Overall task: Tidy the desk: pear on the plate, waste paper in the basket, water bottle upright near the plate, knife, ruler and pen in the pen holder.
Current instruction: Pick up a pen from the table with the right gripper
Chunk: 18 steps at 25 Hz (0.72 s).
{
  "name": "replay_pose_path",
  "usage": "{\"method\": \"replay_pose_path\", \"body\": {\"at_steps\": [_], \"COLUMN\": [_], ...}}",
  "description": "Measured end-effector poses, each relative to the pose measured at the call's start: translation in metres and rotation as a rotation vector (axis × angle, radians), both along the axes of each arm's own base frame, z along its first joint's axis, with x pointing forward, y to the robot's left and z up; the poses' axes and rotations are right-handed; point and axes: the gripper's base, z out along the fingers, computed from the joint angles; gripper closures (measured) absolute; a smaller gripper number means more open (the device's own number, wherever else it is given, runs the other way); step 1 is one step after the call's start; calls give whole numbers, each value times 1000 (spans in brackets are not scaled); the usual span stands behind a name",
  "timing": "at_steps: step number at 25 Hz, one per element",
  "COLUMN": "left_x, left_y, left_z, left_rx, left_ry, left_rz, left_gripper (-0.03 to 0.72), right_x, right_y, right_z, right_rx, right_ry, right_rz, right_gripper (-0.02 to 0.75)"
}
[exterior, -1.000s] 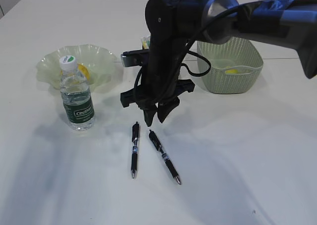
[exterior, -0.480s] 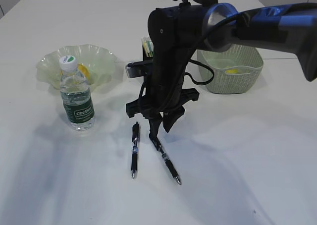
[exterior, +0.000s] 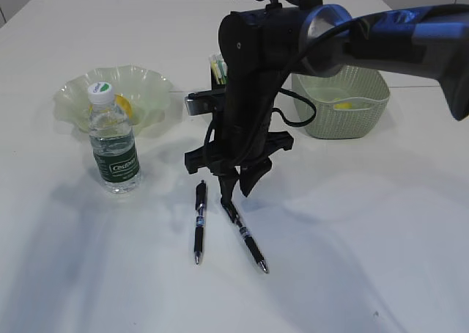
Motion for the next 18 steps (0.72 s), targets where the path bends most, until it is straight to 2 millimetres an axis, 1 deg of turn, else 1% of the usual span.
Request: {"method": "replay_pose_path", "body": {"at_steps": [2,8,12,14,18], "left_x": [0,0,0,0,0], "left_y": [0,0,0,0,0], "left_z": [0,0,0,0,0], "left_rx": [0,0,0,0,0], "left_ry": [0,0,0,0,0], "left_rz": [0,0,0,0,0], "left_gripper": [347,347,347,347,347], "right_x": [0,1,1,2,3], "right_y": [0,2,2,2,3], "right_z": [0,-13,-14,-14,-14], "right_rx": [5,-2,1,5,14], "right_ry": [3,30,25,17,2], "right_rz": [-2,-5,-5,-6,-8], "right_gripper": [499,499,496,477,409]}}
